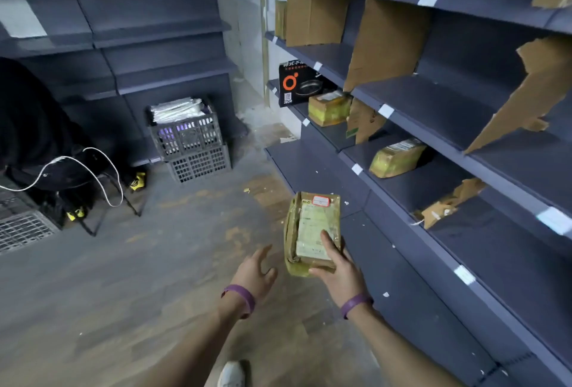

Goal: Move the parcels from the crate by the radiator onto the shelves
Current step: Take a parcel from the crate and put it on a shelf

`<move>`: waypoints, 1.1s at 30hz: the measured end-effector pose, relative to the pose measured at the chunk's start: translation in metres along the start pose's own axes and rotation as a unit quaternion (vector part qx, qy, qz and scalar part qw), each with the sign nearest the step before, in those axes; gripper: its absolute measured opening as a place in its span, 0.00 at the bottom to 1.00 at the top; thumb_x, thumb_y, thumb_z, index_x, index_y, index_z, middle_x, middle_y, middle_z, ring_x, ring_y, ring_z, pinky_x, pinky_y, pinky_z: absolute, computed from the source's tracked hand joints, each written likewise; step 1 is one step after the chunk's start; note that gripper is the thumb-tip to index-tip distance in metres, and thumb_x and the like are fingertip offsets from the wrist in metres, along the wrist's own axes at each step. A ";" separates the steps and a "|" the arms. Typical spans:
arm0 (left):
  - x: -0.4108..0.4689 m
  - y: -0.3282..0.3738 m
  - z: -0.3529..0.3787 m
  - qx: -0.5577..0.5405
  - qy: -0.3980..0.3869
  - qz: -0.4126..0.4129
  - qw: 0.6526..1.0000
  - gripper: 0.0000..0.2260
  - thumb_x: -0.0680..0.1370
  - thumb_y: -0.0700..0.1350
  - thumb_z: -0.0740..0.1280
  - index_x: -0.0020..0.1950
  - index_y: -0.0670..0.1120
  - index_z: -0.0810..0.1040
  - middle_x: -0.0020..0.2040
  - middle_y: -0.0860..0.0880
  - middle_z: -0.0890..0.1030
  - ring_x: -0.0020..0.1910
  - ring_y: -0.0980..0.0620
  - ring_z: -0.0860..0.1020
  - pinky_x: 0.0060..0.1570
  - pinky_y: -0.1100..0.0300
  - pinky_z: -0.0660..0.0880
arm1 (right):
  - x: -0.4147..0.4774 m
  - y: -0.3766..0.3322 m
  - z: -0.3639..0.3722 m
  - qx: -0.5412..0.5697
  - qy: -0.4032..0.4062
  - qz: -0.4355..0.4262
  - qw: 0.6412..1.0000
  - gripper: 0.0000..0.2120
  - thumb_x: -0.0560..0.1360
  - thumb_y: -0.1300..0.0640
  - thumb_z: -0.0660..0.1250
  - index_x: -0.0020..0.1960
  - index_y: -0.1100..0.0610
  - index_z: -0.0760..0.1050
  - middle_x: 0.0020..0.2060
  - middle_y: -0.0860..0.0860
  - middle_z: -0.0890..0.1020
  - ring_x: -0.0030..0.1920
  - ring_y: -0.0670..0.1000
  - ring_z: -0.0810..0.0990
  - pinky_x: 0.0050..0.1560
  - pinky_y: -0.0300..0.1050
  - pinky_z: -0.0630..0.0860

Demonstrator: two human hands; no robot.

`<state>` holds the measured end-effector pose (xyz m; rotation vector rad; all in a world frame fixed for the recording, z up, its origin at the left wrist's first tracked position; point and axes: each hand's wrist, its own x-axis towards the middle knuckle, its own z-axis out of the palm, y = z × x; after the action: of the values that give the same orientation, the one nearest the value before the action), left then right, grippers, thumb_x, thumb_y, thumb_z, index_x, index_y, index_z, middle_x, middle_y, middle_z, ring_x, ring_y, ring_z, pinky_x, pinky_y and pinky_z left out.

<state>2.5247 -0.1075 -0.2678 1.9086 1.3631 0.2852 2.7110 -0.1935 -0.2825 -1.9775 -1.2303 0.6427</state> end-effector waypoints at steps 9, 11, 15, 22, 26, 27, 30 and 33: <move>0.159 -0.017 -0.061 0.023 -0.016 0.071 0.997 0.25 0.77 0.44 0.65 0.74 0.49 0.64 0.69 0.46 0.72 0.66 0.47 0.72 0.64 0.58 0.68 | 0.139 -0.045 0.053 0.016 0.008 0.016 1.000 0.40 0.70 0.58 0.76 0.72 0.35 0.61 0.74 0.46 0.64 0.65 0.44 0.73 0.60 0.29 0.66; 0.199 -0.025 -0.085 0.011 -0.024 0.071 0.997 0.25 0.77 0.44 0.65 0.74 0.49 0.64 0.69 0.47 0.72 0.66 0.47 0.72 0.64 0.58 0.68 | 0.175 -0.061 0.065 0.025 0.014 0.026 0.999 0.40 0.69 0.58 0.76 0.72 0.34 0.61 0.75 0.45 0.63 0.63 0.40 0.71 0.61 0.28 0.66; 0.270 -0.042 -0.128 0.005 -0.045 0.080 0.996 0.25 0.77 0.44 0.64 0.74 0.49 0.64 0.69 0.46 0.72 0.67 0.47 0.71 0.65 0.59 0.68 | 0.243 -0.093 0.094 0.020 0.016 0.032 0.999 0.41 0.69 0.59 0.75 0.71 0.31 0.60 0.76 0.44 0.60 0.61 0.35 0.69 0.61 0.28 0.65; 0.366 -0.062 -0.175 -0.017 -0.056 0.062 0.996 0.27 0.77 0.43 0.64 0.75 0.50 0.61 0.70 0.47 0.71 0.67 0.46 0.71 0.66 0.54 0.69 | 0.347 -0.127 0.129 -0.012 0.007 0.028 1.000 0.43 0.70 0.54 0.75 0.68 0.23 0.52 0.77 0.44 0.55 0.69 0.43 0.69 0.67 0.37 0.67; 0.423 -0.068 -0.190 -0.024 -0.063 0.069 0.995 0.29 0.76 0.45 0.66 0.75 0.50 0.60 0.68 0.48 0.72 0.66 0.48 0.72 0.63 0.58 0.70 | 0.410 -0.133 0.140 -0.026 0.002 0.031 0.999 0.42 0.71 0.53 0.74 0.69 0.25 0.52 0.78 0.45 0.55 0.71 0.45 0.68 0.68 0.37 0.65; 0.438 -0.067 -0.192 -0.034 -0.065 0.072 0.995 0.29 0.76 0.46 0.67 0.75 0.50 0.60 0.67 0.49 0.72 0.65 0.49 0.72 0.62 0.59 0.70 | 0.428 -0.133 0.144 -0.026 0.002 0.028 0.999 0.42 0.71 0.53 0.74 0.71 0.27 0.53 0.78 0.46 0.56 0.70 0.45 0.68 0.67 0.36 0.65; 0.489 -0.062 -0.199 -0.056 -0.055 0.075 0.994 0.31 0.75 0.45 0.69 0.74 0.47 0.60 0.64 0.49 0.74 0.62 0.51 0.73 0.61 0.59 0.70 | 0.488 -0.135 0.155 -0.024 -0.008 0.019 0.999 0.41 0.70 0.53 0.74 0.73 0.32 0.55 0.77 0.48 0.57 0.70 0.44 0.68 0.62 0.28 0.63; 0.545 -0.059 -0.214 -0.049 -0.040 0.074 0.995 0.30 0.75 0.44 0.69 0.74 0.48 0.60 0.63 0.50 0.74 0.60 0.53 0.73 0.60 0.61 0.70 | 0.554 -0.138 0.165 -0.015 -0.022 0.009 1.000 0.40 0.71 0.53 0.74 0.74 0.34 0.56 0.77 0.49 0.58 0.70 0.45 0.69 0.61 0.28 0.63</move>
<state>2.5812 0.4776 -0.2917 1.9214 1.1376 0.3376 2.7504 0.3991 -0.3016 -2.0113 -1.2571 0.6845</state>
